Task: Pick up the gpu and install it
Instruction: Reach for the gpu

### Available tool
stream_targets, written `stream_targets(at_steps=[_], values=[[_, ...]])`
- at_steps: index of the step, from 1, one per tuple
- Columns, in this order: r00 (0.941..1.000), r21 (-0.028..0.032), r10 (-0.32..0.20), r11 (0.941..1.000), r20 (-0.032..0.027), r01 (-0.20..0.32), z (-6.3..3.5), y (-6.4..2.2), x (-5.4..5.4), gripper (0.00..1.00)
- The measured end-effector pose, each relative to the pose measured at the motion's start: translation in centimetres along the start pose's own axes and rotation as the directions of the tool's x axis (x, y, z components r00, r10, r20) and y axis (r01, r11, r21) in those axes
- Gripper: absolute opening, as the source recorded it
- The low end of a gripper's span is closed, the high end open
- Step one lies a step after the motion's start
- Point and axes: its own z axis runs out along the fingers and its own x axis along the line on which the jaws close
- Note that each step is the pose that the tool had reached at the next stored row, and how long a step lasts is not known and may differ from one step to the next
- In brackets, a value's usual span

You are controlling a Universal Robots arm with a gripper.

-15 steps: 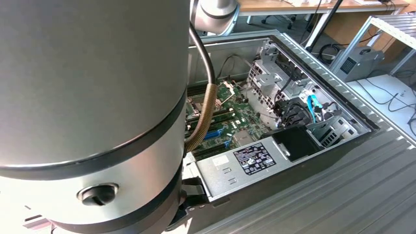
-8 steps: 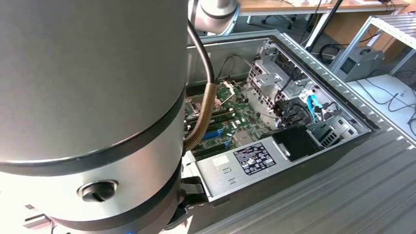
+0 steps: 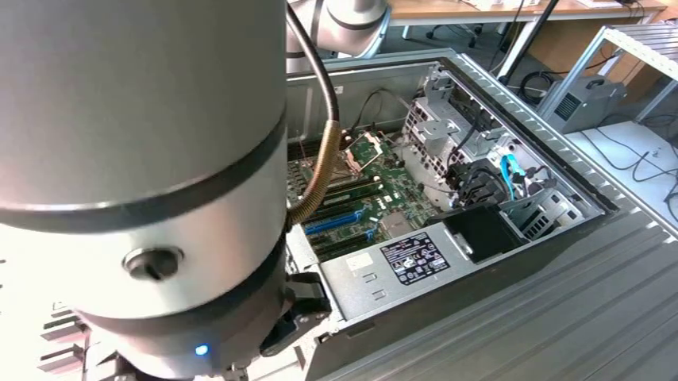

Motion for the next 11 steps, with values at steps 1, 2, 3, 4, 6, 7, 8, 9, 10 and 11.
stream_targets(at_steps=[1,2,3,4,6,7,8,9,10,11], values=[[1.0,-0.0001,0.0,1.0,0.0,0.0,0.01,0.16,0.0,0.11],[1.0,-0.0001,0.0,1.0,0.0,0.0,0.02,0.29,0.0,0.11],[1.0,-0.0002,0.0,1.0,0.0001,0.0,0.03,0.42,0.0,0.11],[1.0,-0.0001,0.0,1.0,0.0,0.0,0.04,0.71,0.1,0.11],[1.0,-0.0002,0.0,1.0,0.0001,0.0,0.05,1.58,0.1,0.11],[1.0,0.0,0.0,1.0,0.0,0.0,0.03,2.11,0.2,0.11],[1.0,0.0,0.0,1.0,0.0,0.0,0.04,2.6,0.2,0.11],[1.0,-0.0002,0.0,1.0,0.0001,0.0,0.07,3.24,0.2,0.11],[1.0,0.0,0.0,1.0,0.0,0.0,0.1,3.75,0.3,0.11],[1.0,-0.0001,0.0,1.0,0.0001,0.0,0.18,4.26,0.3,0.11]])
